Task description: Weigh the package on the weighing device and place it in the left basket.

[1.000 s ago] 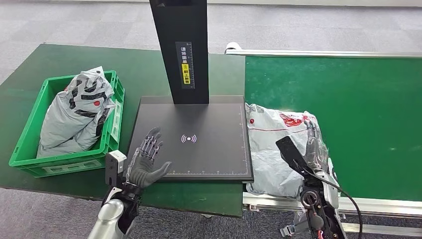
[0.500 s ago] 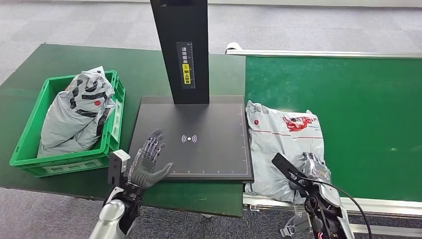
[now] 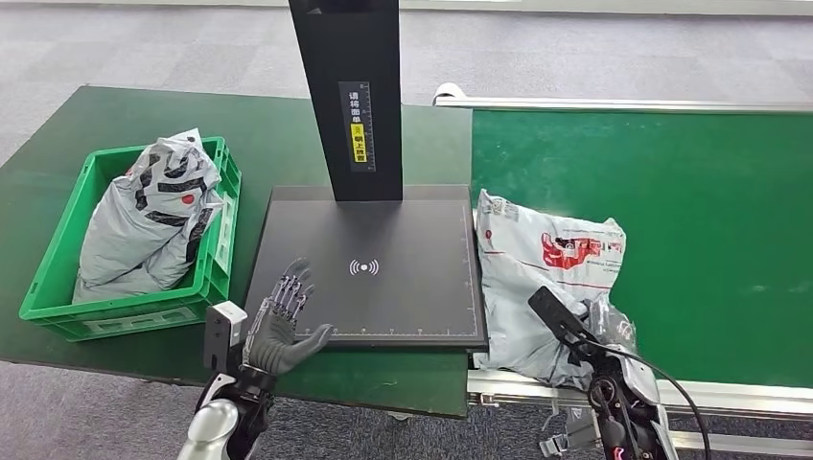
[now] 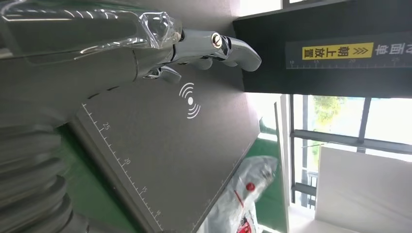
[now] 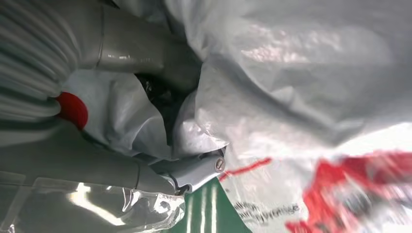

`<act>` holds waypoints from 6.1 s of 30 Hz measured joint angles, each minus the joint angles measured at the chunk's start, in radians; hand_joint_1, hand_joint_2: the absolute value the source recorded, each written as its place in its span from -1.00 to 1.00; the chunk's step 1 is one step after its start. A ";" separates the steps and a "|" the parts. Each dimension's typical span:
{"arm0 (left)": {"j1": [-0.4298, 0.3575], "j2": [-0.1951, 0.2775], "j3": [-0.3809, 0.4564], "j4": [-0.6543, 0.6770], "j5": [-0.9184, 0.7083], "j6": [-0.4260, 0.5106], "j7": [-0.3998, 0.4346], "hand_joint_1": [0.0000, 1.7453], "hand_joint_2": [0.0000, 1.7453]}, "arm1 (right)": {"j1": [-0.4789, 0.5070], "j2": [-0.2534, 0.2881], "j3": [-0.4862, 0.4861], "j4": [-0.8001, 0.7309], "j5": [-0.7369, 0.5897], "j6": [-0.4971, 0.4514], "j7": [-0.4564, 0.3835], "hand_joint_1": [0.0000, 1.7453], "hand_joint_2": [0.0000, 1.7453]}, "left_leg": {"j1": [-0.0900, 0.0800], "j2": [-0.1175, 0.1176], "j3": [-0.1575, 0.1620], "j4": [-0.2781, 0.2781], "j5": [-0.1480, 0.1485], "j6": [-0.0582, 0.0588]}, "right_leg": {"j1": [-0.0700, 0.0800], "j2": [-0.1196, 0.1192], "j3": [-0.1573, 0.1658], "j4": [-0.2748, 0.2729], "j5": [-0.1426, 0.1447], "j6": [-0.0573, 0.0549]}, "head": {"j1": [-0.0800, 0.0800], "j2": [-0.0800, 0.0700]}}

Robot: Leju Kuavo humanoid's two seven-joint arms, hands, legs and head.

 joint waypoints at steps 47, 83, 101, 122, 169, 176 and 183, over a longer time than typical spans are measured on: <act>-0.105 0.015 -0.026 0.018 0.031 0.053 -0.055 -1.00 1.00 | -0.162 0.046 0.398 0.021 -0.402 0.074 -0.253 1.00 1.00 | 0.000 -0.001 -0.003 0.000 0.002 0.001 | 0.000 -0.002 -0.003 0.000 0.000 0.000 | 0.000 0.000; -0.129 0.015 -0.048 0.032 0.057 0.101 -0.074 -1.00 1.00 | -0.211 0.071 0.479 0.118 -0.582 -0.048 -0.593 -1.00 1.00 | 0.000 0.000 -0.003 0.000 0.002 0.001 | 0.000 -0.001 -0.003 0.000 0.001 0.000 | 0.000 0.000; -0.113 0.016 -0.066 -0.019 0.038 0.235 -0.151 -1.00 1.00 | -0.169 0.074 0.398 0.099 -0.846 0.033 -0.696 -1.00 1.00 | 0.000 -0.001 -0.003 0.000 0.002 0.001 | 0.000 -0.001 -0.003 0.000 0.001 0.000 | 0.000 0.000; -0.117 0.032 -0.230 -0.057 -0.334 0.412 -0.164 -1.00 1.00 | -0.098 0.090 0.312 -0.075 -0.995 0.016 -0.791 -1.00 1.00 | 0.000 -0.001 -0.003 0.000 0.002 0.001 | 0.000 -0.001 -0.003 0.000 0.001 -0.001 | 0.000 0.000; -0.340 -0.078 -0.356 0.443 -1.154 0.506 0.354 1.00 1.00 | 0.110 0.155 0.173 -0.355 -0.968 0.048 -0.738 -1.00 1.00 | 0.000 -0.001 0.000 0.000 0.004 0.000 | 0.000 -0.001 0.000 0.000 0.003 -0.001 | 0.000 0.000; -0.307 -0.068 -0.319 0.372 -1.053 0.601 0.258 1.00 1.00 | 0.122 0.155 0.171 -0.367 -0.974 0.048 -0.736 -1.00 1.00 | 0.000 -0.001 -0.003 0.000 0.004 0.000 | 0.000 -0.001 -0.003 0.000 0.003 -0.001 | 0.000 0.000; -0.264 -0.051 -0.299 0.271 -0.950 0.836 0.075 1.00 1.00 | 0.131 0.155 0.171 -0.367 -0.990 0.045 -0.737 -1.00 1.00 | 0.000 -0.001 -0.004 0.000 0.004 0.000 | 0.000 -0.001 -0.004 0.000 0.003 -0.001 | 0.000 0.000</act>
